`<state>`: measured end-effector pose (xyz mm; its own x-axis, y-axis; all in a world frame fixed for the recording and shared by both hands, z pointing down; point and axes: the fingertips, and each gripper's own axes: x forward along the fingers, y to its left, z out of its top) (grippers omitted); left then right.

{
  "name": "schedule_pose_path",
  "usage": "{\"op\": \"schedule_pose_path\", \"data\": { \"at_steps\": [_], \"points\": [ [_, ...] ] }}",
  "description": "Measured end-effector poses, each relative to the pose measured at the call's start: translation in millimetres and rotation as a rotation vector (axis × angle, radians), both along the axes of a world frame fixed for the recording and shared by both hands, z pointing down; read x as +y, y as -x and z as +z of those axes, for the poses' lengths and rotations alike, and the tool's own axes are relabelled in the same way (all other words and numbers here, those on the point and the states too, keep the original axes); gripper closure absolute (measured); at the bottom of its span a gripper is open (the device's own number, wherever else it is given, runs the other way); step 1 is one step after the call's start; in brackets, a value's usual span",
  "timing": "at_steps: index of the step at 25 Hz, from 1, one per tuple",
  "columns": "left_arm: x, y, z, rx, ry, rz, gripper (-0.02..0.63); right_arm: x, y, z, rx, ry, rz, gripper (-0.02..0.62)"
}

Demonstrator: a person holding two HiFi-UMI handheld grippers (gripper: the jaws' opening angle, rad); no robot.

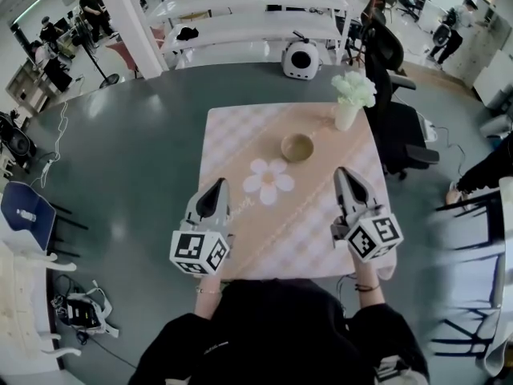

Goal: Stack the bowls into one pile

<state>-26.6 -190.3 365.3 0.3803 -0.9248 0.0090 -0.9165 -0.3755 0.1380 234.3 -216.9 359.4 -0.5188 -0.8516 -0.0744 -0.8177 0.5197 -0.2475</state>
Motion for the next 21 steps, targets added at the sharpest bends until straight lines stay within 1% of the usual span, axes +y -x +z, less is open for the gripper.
{"op": "schedule_pose_path", "data": {
  "at_steps": [5, 14, 21],
  "points": [
    [1, 3, 3, -0.006, 0.010, -0.014, 0.609, -1, -5, -1, 0.017, -0.007, 0.018, 0.603],
    [2, 4, 7, -0.026, 0.031, -0.010, 0.609, -1, -11, 2, 0.039, 0.001, 0.060, 0.603],
    [-2, 7, 10, -0.043, 0.034, -0.027, 0.609, -5, -15, 8, 0.103, -0.008, 0.089, 0.603]
  ]
}}
